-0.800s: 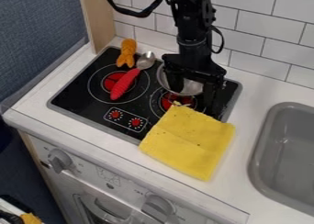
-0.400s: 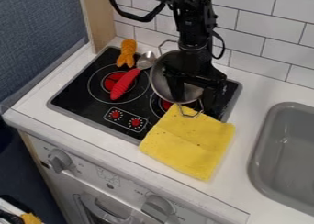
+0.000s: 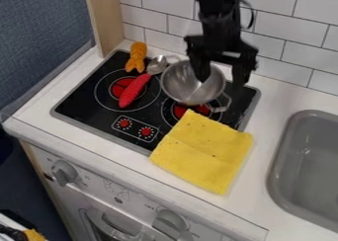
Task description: Put the red fork on top of the yellow cloth
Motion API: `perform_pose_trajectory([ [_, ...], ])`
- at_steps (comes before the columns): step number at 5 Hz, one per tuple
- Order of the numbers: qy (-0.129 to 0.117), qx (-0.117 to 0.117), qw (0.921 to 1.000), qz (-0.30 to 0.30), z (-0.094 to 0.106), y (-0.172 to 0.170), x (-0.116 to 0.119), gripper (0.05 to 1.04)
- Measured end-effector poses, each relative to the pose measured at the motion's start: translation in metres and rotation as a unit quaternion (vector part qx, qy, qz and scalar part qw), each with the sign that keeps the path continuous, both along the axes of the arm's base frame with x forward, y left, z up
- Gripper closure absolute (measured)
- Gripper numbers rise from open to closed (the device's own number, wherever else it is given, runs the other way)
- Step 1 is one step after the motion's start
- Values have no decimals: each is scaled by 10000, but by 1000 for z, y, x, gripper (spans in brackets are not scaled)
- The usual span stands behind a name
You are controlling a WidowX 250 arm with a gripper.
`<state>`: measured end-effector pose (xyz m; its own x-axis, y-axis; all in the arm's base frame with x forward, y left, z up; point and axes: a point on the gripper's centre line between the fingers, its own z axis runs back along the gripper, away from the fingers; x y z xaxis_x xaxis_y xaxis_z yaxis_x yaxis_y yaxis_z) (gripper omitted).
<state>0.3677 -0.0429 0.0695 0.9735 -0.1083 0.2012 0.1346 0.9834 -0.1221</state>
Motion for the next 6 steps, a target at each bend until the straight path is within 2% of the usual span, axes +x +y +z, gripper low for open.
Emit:
perform_pose_trajectory([
  [1, -286, 65, 9996, -46, 30, 12, -2, 83],
  [2, -110, 488, 9987, 142, 36, 43, -17, 83],
  [3, 304, 947, 9931, 623, 21, 92, -38, 83],
  [4, 669, 957, 9877, 1037, 4, 138, -55, 83],
  [5, 890, 910, 9851, 1154, -15, 152, -60, 83],
  [6, 1186, 947, 9814, 1176, -39, 151, -62, 83],
])
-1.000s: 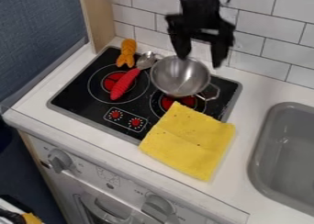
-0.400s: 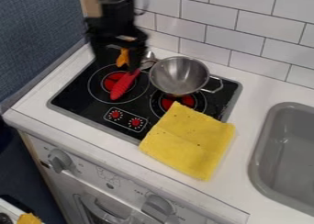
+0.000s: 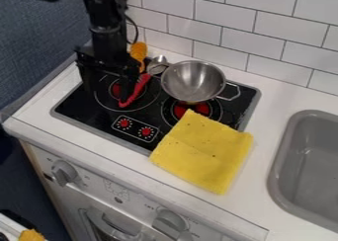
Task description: Put the red fork on top of the yellow cloth
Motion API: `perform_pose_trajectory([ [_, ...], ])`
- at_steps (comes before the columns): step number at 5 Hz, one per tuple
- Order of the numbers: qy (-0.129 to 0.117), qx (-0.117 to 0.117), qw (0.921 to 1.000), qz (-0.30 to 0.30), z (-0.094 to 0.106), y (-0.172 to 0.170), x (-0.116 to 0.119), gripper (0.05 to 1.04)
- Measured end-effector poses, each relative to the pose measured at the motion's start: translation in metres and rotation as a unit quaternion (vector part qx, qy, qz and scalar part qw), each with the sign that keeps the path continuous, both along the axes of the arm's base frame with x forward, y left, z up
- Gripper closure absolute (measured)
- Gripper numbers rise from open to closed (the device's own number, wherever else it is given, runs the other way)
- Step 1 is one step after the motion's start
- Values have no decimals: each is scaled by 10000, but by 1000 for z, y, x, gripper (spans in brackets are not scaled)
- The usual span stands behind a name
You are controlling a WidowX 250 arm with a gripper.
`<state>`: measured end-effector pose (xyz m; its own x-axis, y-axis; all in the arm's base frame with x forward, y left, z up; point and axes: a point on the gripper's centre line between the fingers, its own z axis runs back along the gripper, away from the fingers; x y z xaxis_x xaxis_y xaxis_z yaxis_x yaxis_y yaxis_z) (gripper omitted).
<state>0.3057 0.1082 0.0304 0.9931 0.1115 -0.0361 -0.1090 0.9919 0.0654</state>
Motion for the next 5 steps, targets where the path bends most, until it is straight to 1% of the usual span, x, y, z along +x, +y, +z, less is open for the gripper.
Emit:
perform_pose_trajectory([
  [1, 82, -27, 9997, -208, -14, -18, 6, 83],
  [2, 68, 119, 9994, -309, -20, -26, 17, 83],
  [3, -3, 239, 9993, -275, -21, -21, 28, 83],
  [4, -25, 314, 9992, -264, -20, -19, 31, 137],
  [5, -46, 333, 9992, -234, -20, -16, 34, 411],
])
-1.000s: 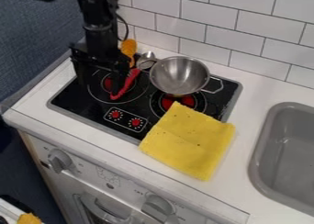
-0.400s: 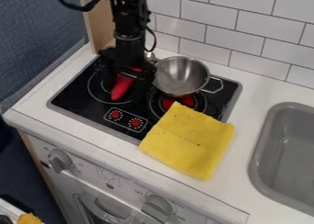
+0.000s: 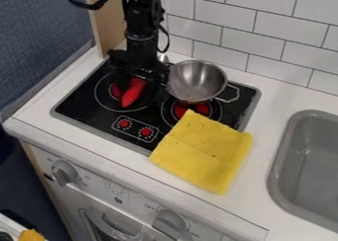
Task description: Put the red fork on top of the yellow cloth
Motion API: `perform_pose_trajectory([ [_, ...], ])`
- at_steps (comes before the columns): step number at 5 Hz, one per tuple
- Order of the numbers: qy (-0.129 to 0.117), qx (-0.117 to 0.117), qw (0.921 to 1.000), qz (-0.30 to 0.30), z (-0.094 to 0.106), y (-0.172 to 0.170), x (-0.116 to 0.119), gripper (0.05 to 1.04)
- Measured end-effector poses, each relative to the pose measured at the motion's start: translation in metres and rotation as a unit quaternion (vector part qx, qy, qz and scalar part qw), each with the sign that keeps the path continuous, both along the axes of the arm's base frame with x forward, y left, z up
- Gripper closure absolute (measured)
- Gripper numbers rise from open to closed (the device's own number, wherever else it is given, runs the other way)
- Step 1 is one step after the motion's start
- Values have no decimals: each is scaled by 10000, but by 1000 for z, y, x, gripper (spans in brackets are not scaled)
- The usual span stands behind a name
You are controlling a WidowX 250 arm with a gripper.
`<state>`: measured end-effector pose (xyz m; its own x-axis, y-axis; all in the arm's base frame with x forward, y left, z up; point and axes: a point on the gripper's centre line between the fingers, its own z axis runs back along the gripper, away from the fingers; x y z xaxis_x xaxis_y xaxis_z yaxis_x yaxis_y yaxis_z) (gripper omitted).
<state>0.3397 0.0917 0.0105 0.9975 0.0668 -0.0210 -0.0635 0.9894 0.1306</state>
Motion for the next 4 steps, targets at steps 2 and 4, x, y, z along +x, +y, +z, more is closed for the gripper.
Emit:
perform_pose_trajectory([
  [2, 12, -16, 9998, 207, 0, 8, -6, 675],
  [4, -571, -96, 9950, 817, 51, 13, -28, 675],
])
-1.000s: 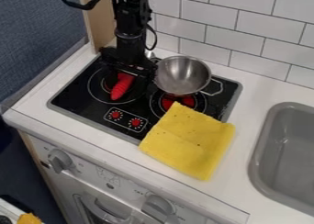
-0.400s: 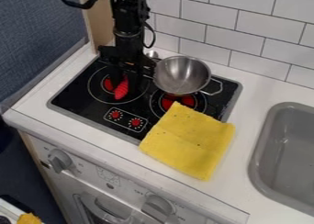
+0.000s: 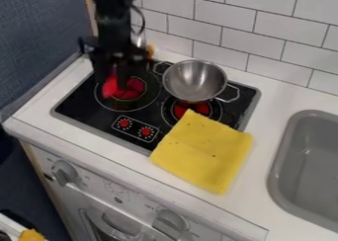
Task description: Put the red fork on top of the yellow cloth
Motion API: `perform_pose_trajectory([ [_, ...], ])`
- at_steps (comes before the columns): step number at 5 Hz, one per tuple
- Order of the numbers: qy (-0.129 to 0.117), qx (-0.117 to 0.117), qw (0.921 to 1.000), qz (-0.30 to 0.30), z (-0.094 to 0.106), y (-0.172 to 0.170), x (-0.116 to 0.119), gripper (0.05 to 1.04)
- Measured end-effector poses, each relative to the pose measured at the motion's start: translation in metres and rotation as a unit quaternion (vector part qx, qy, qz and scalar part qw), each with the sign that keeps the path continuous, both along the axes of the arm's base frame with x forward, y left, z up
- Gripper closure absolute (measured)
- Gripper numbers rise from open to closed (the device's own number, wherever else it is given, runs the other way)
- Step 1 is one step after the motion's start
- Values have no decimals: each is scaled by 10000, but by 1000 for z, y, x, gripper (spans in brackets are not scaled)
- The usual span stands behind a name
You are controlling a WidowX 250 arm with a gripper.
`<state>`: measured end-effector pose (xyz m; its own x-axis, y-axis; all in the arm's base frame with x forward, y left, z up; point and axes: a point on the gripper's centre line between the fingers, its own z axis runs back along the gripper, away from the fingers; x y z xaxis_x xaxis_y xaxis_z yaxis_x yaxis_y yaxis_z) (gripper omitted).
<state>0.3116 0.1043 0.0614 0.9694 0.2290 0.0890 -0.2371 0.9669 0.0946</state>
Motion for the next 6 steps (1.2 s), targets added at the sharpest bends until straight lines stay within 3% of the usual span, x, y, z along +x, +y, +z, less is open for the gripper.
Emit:
perform_pose_trajectory([
  [1, -73, -68, 9996, -281, 10, -33, -12, 675],
  [2, -179, -480, 9946, -907, 8, -81, -26, 675],
  [3, -107, -524, 9879, -1458, -5, -130, -36, 675],
  [4, -70, -397, 9860, -1615, -16, -162, -51, 675],
  [5, -119, -428, 9899, -1346, -23, -165, -55, 675],
  [6, 91, -456, 9919, -1184, -38, -165, -56, 675],
])
